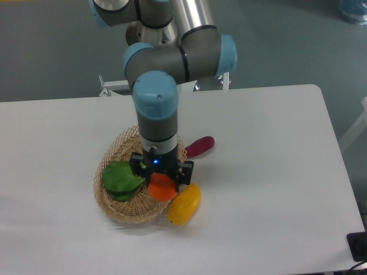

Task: Place the orange in the basket
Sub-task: 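Carry the held orange over the wicker basket and lower it inside, then open the gripper to release the orange into the basket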

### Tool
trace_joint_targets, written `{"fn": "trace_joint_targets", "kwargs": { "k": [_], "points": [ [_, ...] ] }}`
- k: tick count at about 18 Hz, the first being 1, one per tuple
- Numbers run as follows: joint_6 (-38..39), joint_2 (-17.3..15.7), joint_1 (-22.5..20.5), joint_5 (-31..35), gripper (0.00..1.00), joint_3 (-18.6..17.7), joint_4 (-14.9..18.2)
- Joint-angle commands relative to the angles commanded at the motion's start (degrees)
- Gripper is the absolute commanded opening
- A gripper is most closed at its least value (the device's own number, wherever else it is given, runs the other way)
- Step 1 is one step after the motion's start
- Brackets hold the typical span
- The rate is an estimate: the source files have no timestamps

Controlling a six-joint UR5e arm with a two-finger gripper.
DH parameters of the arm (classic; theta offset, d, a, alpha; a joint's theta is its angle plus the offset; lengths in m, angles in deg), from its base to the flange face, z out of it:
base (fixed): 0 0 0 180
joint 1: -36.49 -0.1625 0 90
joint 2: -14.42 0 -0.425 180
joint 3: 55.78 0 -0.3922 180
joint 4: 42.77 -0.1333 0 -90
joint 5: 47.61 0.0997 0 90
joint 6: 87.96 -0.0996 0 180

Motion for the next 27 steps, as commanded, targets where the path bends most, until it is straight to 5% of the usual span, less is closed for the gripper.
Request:
{"fn": "trace_joint_targets", "kwargs": {
  "k": [4,15,22,27],
  "points": [
    [-0.1,4.8,2.4,0.0,0.7,0.2,-1.3],
    [0.3,5.9,4.0,0.1,0.73,-0.6,-1.8],
    [0.3,5.7,4.1,0.1,0.97,-0.3,-1.8],
    [0.4,5.3,4.1,0.0,1.0,0.1,-1.6]
  ]
}}
